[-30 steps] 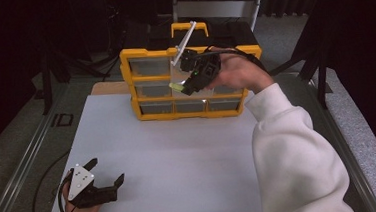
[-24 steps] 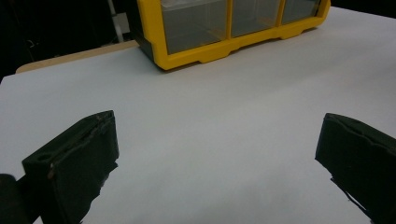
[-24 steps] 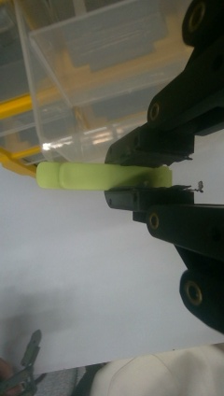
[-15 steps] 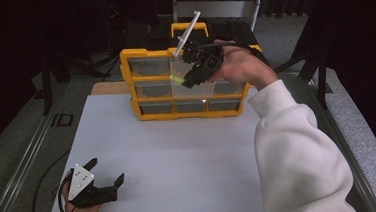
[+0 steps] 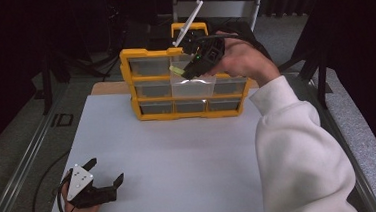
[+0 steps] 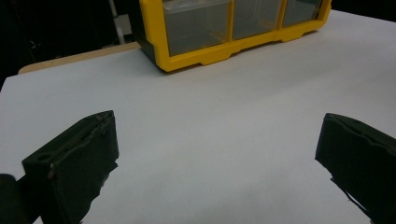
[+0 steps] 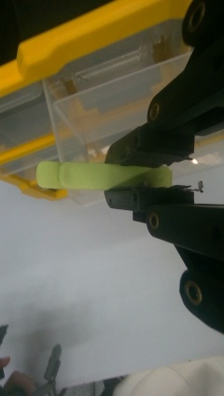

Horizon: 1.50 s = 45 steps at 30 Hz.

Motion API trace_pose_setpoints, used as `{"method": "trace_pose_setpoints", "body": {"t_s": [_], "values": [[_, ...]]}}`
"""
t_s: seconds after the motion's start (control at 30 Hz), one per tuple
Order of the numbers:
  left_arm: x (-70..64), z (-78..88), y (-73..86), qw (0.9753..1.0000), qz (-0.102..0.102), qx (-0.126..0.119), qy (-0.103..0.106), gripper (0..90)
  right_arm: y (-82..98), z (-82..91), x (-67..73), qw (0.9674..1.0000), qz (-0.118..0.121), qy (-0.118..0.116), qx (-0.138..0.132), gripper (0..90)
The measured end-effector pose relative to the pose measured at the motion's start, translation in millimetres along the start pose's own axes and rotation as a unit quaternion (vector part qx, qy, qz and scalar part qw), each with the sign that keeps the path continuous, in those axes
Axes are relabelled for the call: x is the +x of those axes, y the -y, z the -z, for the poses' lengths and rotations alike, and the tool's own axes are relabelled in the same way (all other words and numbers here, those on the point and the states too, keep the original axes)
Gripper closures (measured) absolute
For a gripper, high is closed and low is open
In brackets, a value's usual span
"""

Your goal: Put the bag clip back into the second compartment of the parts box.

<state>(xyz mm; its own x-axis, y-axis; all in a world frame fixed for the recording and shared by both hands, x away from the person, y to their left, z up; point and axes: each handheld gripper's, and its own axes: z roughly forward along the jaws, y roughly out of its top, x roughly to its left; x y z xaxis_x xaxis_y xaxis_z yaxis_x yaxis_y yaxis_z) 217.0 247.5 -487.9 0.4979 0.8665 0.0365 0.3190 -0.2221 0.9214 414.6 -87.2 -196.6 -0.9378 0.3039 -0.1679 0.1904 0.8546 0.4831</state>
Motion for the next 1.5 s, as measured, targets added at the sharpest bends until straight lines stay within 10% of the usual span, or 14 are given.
{"method": "trace_pose_setpoints", "body": {"t_s": [1.37,1.43,1.5], "values": [[0.1,-0.3,0.2,1.0,0.001,0.001,0.0,0.1,26.1,-6.5,-31.9,0.9964,-0.066,0.051,0.014,77.1],[0.0,-0.1,0.0,1.0,0.001,0.0,0.0,0.1,27.6,-6.0,-34.1,0.9961,-0.078,0.039,0.005,63.6],[0.2,0.0,0.1,1.0,0.002,-0.001,0.0,0.1,28.5,-5.5,-33.0,0.9957,-0.078,0.049,-0.004,29.5]]}}
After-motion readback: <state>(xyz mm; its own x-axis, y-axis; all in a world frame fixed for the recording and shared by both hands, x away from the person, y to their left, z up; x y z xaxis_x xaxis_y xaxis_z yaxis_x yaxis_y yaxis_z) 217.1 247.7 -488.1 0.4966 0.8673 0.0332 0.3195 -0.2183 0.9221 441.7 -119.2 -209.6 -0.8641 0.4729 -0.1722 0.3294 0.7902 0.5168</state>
